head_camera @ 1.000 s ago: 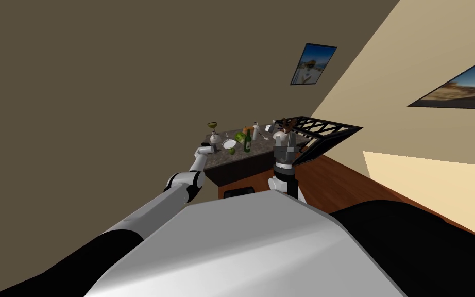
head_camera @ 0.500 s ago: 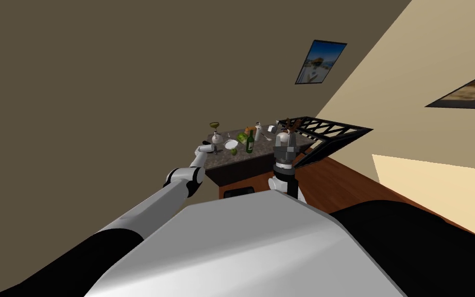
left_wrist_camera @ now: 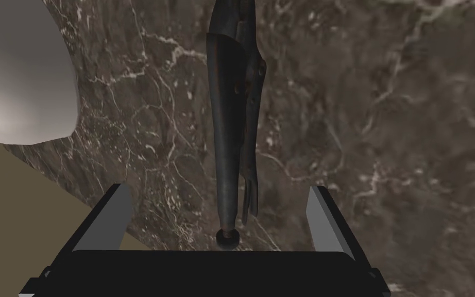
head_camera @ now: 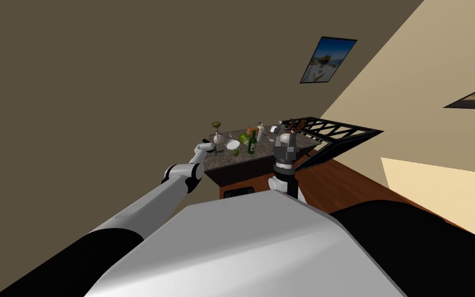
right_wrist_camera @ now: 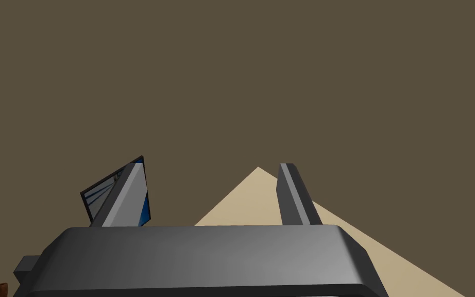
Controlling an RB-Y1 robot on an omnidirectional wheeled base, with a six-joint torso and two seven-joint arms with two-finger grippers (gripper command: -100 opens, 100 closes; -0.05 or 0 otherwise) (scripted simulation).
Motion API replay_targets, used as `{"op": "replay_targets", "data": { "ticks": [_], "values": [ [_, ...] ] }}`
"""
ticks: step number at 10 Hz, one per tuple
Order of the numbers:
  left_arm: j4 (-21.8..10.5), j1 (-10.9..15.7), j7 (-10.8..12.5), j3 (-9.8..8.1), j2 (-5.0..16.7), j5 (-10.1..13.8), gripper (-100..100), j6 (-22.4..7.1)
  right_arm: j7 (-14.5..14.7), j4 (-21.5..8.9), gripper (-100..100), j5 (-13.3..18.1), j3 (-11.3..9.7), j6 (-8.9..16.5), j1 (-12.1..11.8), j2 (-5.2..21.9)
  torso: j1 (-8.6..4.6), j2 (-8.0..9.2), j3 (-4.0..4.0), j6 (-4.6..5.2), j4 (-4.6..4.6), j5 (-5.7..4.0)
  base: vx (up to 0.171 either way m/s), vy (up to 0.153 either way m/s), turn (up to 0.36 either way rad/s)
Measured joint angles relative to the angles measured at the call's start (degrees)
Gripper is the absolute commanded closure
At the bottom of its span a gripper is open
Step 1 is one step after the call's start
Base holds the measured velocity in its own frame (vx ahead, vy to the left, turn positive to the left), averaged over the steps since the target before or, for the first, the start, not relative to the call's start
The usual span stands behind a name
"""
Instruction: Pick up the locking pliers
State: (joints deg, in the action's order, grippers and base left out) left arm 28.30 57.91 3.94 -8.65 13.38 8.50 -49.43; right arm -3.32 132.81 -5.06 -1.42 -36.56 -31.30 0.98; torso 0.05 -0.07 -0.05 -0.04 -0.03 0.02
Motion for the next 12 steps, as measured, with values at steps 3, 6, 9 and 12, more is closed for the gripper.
{"op": "replay_targets", "data": {
  "ticks": [3, 6, 9, 12],
  "values": [
    [-1.35, -0.19, -0.1, 0.01, -0.1, -0.01, -100, 1.14, 0.0, 0.0, 0, 0.0, 0.0, 0.0, 0.0, 0.0, -0.04, -0.07, -0.04, 0.01, -0.02, 0.0, 0.05, -0.003, -0.015],
    [-1.25, -1.13, 0.05, 0.14, -0.43, -0.21, 100, 2.3, 0.0, 0.0, 0, 0.0, 0.0, 0.0, 0.0, 0.0, -0.02, 0.02, 0.01, 0.01, 0.0, 0.0, 0.015, 0.001, 0.0],
    [-1.26, -1.13, 0.1, 0.11, -0.41, -0.19, 100, 2.27, 0.0, 0.0, 0, 0.0, 0.0, 0.0, 0.0, 0.0, -0.01, 0.07, 0.04, 0.04, 0.01, 0.0, 0.0, 0.0, 0.0],
    [-0.84, -0.79, -0.03, 0.04, -0.21, -0.05, 100, 1.62, 0.0, 0.0, 0, 0.0, 0.0, 0.0, 0.01, 0.0, -0.03, 0.21, 0.12, 0.03, 0.05, -0.02, -0.045, -0.001, 0.013]
  ]
}}
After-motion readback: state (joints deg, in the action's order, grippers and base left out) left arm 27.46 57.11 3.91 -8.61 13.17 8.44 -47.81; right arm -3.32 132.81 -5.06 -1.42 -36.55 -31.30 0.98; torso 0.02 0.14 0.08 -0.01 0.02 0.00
